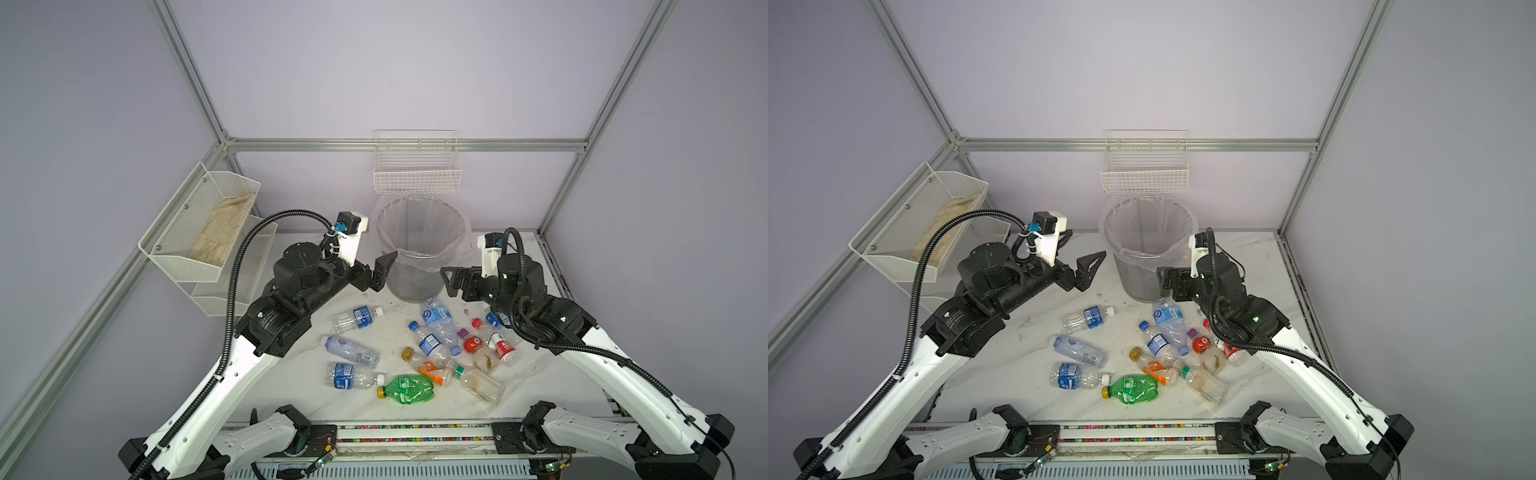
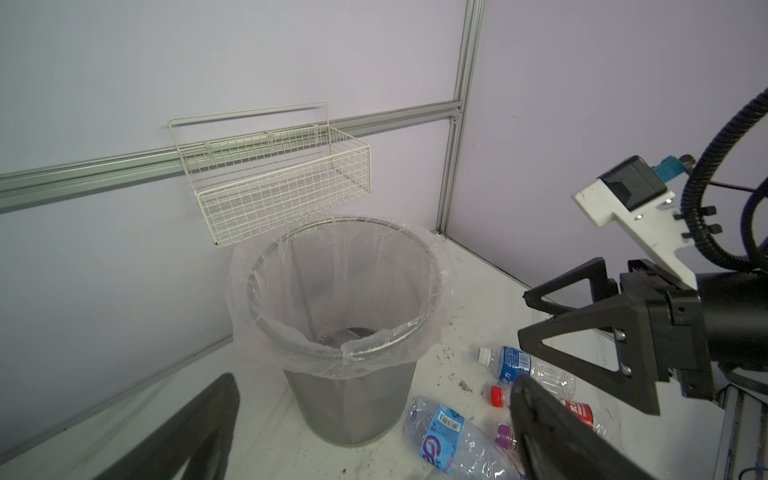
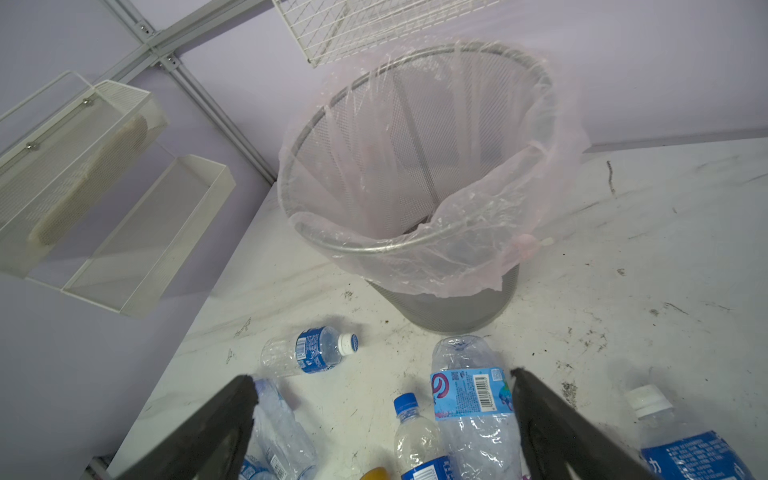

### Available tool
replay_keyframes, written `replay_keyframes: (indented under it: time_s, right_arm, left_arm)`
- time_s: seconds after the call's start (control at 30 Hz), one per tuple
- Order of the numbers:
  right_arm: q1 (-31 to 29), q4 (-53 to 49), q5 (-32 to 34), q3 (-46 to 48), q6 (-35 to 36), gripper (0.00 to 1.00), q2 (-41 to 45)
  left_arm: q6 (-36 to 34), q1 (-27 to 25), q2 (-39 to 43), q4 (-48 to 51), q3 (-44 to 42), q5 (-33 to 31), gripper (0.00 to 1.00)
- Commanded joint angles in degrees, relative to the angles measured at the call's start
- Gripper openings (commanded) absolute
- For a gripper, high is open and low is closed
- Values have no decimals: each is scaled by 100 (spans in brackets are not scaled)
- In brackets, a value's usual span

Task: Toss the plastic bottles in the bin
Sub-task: 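Withdraw the left gripper while the right gripper reaches toward the nearer bottles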

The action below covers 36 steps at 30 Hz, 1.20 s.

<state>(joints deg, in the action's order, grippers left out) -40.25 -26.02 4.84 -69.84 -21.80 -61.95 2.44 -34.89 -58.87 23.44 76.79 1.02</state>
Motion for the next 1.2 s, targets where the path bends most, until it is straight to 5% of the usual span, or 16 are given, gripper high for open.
replay_keyframes:
  time_s: [0.0, 0.37, 0.53, 1.17]
  right_arm:
    - [-108, 204, -598, 55, 394, 98, -85]
    - [-1404, 240, -322, -179, 1008, 97, -780]
    - [-1795, 714, -775, -85, 1280, 97, -814]
    - [-2753, 916, -1406, -33, 1977, 97, -1848]
  left_arm:
    - [-41, -11, 437, -61, -575, -95, 100]
    - [277, 57, 1573, 198, -2016, -892, 100]
    - [457, 298, 1760, 673, -2313, -1198, 100]
    - [952, 1626, 2794, 754, -3739, -480, 100]
